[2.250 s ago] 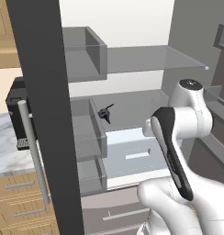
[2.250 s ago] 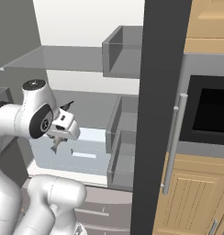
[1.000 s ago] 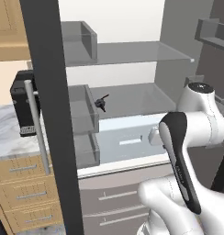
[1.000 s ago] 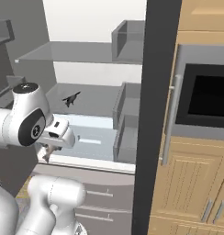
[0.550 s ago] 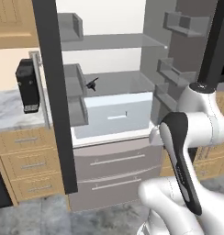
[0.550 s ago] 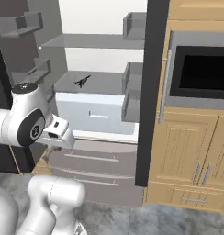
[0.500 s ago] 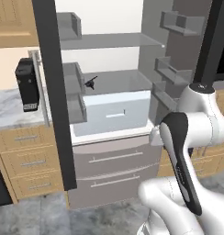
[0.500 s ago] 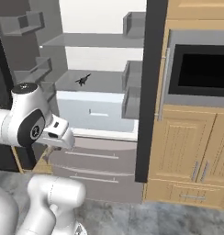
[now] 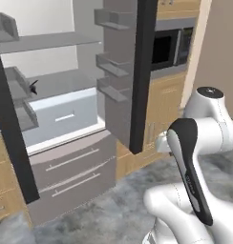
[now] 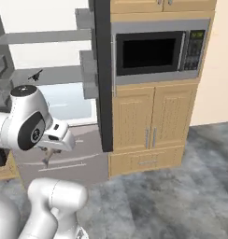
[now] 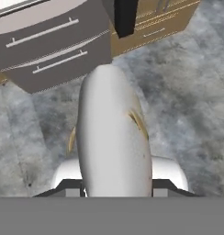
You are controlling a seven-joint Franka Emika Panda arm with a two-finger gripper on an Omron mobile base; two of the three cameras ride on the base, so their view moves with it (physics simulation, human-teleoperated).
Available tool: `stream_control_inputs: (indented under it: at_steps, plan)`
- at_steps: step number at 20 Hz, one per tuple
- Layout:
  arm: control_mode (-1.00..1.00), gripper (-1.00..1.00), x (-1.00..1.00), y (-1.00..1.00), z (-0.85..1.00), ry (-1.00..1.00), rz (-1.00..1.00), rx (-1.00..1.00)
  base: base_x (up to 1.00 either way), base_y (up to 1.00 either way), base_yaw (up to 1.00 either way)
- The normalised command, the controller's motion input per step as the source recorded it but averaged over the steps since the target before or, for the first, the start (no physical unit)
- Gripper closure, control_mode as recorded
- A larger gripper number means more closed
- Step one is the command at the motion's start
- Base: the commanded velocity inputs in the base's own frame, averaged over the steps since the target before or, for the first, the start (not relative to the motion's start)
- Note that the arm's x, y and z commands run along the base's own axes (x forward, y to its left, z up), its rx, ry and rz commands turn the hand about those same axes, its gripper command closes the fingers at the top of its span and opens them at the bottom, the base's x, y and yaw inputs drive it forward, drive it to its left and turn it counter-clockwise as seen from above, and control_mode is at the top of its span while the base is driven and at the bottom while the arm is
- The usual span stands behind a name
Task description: Gather the mushroom and bell pepper from the fridge and place them on a tray on the dining counter. Then gather the fishs from the fridge and place them on the other tray.
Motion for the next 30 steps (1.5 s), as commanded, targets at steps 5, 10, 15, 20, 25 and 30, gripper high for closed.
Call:
stream_control_inputs:
  at_steps: [5,10,15,20,25,30]
  plan:
    - [1.0,1.0,0.0,0.0,0.0,0.0,0.0,0.0,-0.22,0.0,-0.93]
    - [1.0,1.0,0.0,0.0,0.0,0.0,0.0,0.0,-0.06,0.0,-0.97]
    - [1.0,1.0,0.0,0.0,0.0,0.0,0.0,0.0,0.0,-0.03,-0.89]
    - [1.0,1.0,0.0,0.0,0.0,0.0,0.0,0.0,0.18,-0.12,-0.7]
    - [1.0,1.0,0.0,0.0,0.0,0.0,0.0,0.0,0.81,0.35,-0.25]
    - [1.0,1.0,0.0,0.0,0.0,0.0,0.0,0.0,1.0,0.52,-0.01]
